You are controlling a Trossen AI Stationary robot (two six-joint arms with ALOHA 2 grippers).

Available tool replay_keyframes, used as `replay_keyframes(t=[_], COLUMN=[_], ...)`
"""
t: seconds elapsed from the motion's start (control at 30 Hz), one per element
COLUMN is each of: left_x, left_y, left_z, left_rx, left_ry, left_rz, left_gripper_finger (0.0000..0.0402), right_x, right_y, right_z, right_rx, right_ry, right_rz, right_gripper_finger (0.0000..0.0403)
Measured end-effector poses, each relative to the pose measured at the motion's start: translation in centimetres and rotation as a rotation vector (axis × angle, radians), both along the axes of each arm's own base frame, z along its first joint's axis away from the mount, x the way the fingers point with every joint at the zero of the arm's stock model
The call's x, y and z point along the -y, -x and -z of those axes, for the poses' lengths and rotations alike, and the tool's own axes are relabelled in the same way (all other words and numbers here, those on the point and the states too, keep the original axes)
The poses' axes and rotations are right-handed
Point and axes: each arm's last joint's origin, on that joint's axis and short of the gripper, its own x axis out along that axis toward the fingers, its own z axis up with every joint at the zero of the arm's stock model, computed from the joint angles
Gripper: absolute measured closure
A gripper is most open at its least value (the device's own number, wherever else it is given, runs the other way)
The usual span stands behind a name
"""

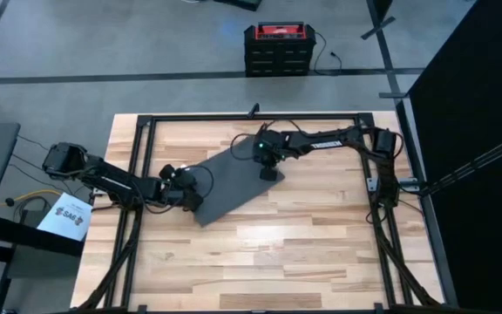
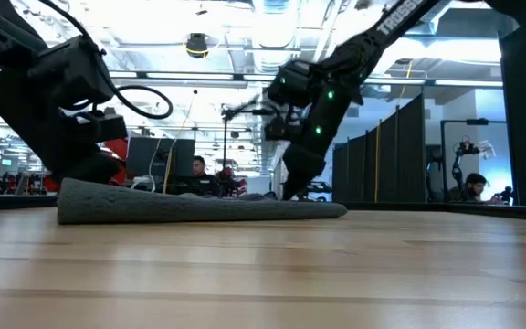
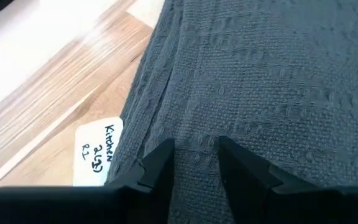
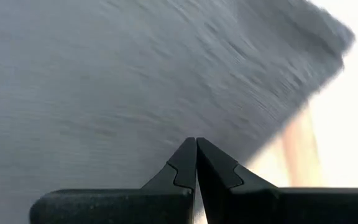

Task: Roll towel
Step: Fold the gray towel

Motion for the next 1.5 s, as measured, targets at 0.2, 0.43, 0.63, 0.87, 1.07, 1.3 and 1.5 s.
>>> replay_keyframes(t=[0.2,0.43,0.63,0.87,1.07,1.3,1.5], left_x=[-0.1,0.9,4.3,9.5,9.5,6.4,4.8], left_y=[0.0,-0.5,-0.9,-2.5,-4.4,-6.4,-8.9], left_z=[0.0,-0.1,-0.4,-3.2,-6.2,-5.5,-2.4], left_rx=[0.046,0.099,0.2,0.396,0.387,0.261,0.175], left_ry=[0.038,0.278,0.518,0.58,0.214,0.071,0.126], left_rz=[-0.06,-0.059,0.054,0.41,0.447,0.43,0.544], left_gripper_finger=[0.0291,0.0291,0.0291,0.0291,0.0291,0.0291,0.0291], right_x=[-3.9,-6.8,-4.1,-1.2,-7.4,-16.4,-21.6], right_y=[-0.9,-0.1,1.6,2.6,2.7,5.0,5.7], right_z=[-0.4,0.3,1.5,0.4,-2.6,-1.0,-0.8], right_rx=[0.002,-0.136,-0.188,-0.147,-0.028,0.015,0.091], right_ry=[-0.015,-0.055,-0.04,0.007,0.019,-0.08,-0.177], right_rz=[-0.106,-0.112,-0.04,-0.009,-0.139,-0.223,-0.219], right_gripper_finger=[0.0403,0.0403,0.0403,0.0403,0.0403,0.0403,0.0403])
